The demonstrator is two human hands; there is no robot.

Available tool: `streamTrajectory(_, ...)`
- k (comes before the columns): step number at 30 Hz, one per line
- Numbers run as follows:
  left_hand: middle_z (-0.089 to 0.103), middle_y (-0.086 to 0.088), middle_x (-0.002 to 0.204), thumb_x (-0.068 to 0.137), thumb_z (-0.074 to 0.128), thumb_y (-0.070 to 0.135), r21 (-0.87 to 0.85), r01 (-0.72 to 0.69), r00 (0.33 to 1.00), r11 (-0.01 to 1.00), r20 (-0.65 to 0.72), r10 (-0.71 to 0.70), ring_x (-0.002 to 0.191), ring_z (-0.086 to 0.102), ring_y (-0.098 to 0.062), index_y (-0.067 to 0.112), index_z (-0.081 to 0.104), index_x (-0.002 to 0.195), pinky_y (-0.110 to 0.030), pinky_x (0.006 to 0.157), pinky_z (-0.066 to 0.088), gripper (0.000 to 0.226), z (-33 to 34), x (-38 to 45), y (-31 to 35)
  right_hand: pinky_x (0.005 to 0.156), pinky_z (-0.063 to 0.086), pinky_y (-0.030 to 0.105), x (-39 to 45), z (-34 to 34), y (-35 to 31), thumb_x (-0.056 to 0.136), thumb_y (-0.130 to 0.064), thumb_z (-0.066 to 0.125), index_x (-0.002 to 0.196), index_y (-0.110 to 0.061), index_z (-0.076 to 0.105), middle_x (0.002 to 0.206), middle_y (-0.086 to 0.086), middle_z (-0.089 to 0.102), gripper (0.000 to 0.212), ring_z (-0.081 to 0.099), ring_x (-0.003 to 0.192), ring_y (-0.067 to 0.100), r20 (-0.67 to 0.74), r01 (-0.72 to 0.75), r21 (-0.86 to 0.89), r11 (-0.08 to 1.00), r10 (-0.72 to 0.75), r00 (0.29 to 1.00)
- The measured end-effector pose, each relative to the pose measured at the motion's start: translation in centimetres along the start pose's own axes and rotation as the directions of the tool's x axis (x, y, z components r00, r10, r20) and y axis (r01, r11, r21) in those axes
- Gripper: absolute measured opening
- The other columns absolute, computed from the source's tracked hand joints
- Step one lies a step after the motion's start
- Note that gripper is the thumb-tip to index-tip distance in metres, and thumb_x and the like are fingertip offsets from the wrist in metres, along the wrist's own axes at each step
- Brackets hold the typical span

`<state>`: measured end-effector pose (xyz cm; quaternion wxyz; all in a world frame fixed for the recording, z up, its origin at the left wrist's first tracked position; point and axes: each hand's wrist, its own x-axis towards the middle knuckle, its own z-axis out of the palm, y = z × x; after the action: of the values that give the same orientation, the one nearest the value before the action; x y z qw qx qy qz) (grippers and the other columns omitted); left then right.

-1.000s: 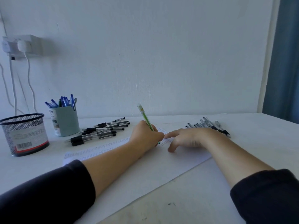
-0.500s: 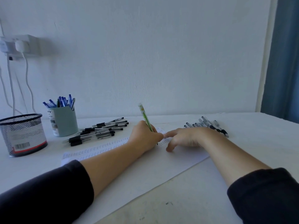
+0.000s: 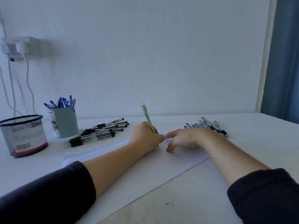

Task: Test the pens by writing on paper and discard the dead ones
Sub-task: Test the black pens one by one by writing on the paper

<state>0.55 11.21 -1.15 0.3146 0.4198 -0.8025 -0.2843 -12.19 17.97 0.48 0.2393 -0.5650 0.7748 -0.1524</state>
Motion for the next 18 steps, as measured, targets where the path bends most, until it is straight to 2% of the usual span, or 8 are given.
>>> streamTrajectory(7, 0.058, -0.001, 0.060, 0.075, 0.063, 0.015, 0.010, -0.002, 1.000, 1.000, -0.004, 0.002, 0.049, 0.047, -0.011, 0.012, 0.061, 0.069, -0.018, 0.044, 0.035, 0.007, 0.02, 0.03, 0.06, 0.101, 0.026, 0.030, 0.28, 0.02, 0.04, 0.081, -0.029, 0.065, 0.137, -0.041, 0.046, 0.149, -0.009, 0.036, 0.060, 0.030, 0.137, 0.017, -0.004, 0.007, 0.001, 1.000, -0.007, 1.000)
streamTrajectory(15, 0.054, 0.002, 0.053, 0.075, 0.064, 0.015, 0.015, -0.022, 1.000, 1.000, 0.004, 0.022, 0.046, 0.045, -0.009, 0.013, 0.059, 0.064, -0.018, 0.043, 0.033, 0.012, 0.18, 0.08, 0.06, 0.104, 0.027, 0.032, 0.77, 0.05, 0.28, 0.079, -0.032, 0.066, 0.136, -0.044, 0.046, 0.149, -0.008, 0.036, 0.061, 0.031, 0.137, 0.018, 0.002, 0.006, -0.015, 1.000, -0.006, 1.000)
streamTrajectory(18, 0.054, 0.001, 0.057, 0.075, 0.064, 0.017, 0.019, -0.023, 1.000, 1.000, 0.005, 0.023, 0.048, 0.046, -0.010, 0.012, 0.060, 0.069, -0.019, 0.043, 0.032, 0.009, 0.25, 0.23, 0.05, 0.104, 0.027, 0.032, 0.71, 0.05, 0.27, 0.079, -0.032, 0.065, 0.136, -0.044, 0.046, 0.149, -0.007, 0.036, 0.062, 0.030, 0.138, 0.018, -0.005, 0.003, -0.005, 1.000, -0.003, 1.000)
